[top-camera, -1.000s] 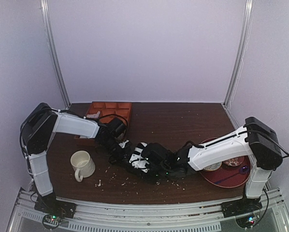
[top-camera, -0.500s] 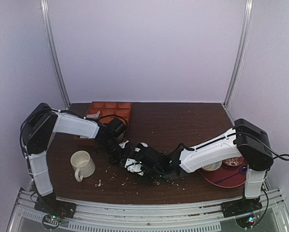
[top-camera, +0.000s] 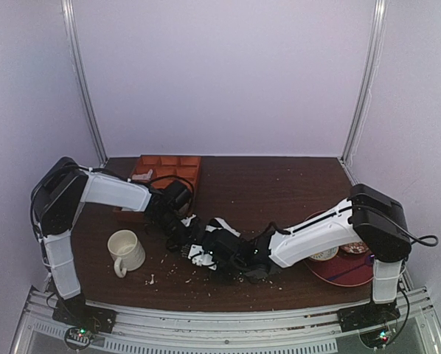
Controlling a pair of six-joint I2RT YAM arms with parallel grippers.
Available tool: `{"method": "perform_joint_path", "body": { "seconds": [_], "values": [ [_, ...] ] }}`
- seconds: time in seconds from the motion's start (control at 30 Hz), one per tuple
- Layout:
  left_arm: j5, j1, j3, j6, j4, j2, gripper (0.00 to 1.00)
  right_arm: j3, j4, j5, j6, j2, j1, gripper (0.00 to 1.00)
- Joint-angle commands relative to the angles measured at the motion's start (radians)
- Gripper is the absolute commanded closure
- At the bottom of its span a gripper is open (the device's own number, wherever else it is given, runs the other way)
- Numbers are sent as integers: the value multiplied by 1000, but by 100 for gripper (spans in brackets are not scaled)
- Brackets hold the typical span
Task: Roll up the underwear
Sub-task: Roll the underwear at the center of the board.
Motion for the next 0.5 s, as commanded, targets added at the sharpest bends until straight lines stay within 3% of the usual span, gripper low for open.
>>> {"method": "perform_joint_path", "body": {
  "seconds": [0.0, 0.17, 0.23, 0.33, 0.47],
  "values": [
    [34, -3, -12, -9, 4, 4, 100, -8, -19, 63, 7, 50, -5, 100],
    [43, -3, -14, -16, 11, 2, 100, -33, -12, 31, 28, 31, -13, 100],
    [38, 1, -19, -25, 19, -7, 91, -51, 2, 3, 41, 10, -15, 100],
    [36, 11, -30, -49, 53, -31, 69, -82, 18, -45, 65, -26, -24, 100],
    [26, 34, -32, -72, 74, -59, 62, -107, 21, -125, 99, -67, -45, 100]
  ]
}}
